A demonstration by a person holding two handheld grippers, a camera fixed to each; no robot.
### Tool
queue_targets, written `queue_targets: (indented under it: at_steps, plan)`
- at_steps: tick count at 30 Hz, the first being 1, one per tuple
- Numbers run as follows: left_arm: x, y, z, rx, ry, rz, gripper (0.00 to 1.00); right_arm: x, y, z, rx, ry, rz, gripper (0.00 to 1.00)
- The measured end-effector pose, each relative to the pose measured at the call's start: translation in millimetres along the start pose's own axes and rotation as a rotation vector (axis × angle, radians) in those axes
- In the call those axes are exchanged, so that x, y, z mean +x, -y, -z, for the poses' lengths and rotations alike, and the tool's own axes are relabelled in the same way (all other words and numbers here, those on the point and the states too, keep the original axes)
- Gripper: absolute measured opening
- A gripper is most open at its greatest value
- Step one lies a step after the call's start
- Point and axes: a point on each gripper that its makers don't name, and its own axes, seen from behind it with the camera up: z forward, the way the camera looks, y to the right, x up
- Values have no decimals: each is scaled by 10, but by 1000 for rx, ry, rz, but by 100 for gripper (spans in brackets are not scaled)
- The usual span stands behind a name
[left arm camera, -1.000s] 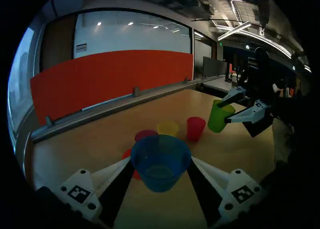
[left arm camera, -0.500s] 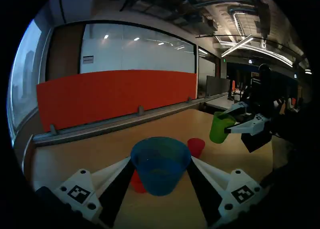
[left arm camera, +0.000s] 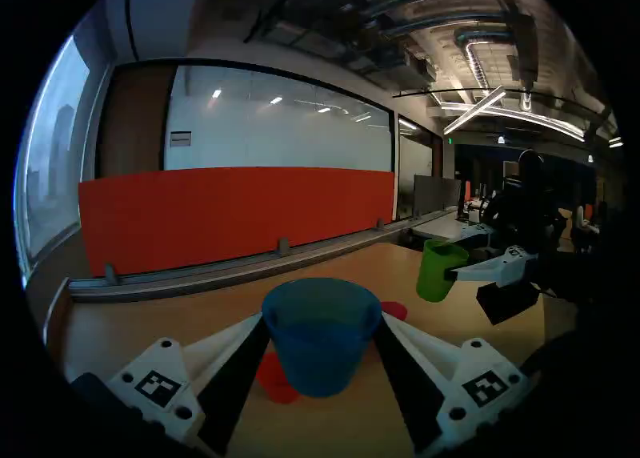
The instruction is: Pour water
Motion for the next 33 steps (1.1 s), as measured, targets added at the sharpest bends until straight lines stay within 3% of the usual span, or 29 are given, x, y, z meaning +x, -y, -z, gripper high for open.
queue_targets:
  at_steps: [14,33]
  plan:
    - [141,-47,30,-3,-43,1,86,276,-20,33,-14,-75,11,91]
    - [226,-108,61,-10,-57,-22,86,367,-3,76,2,-83,2,91]
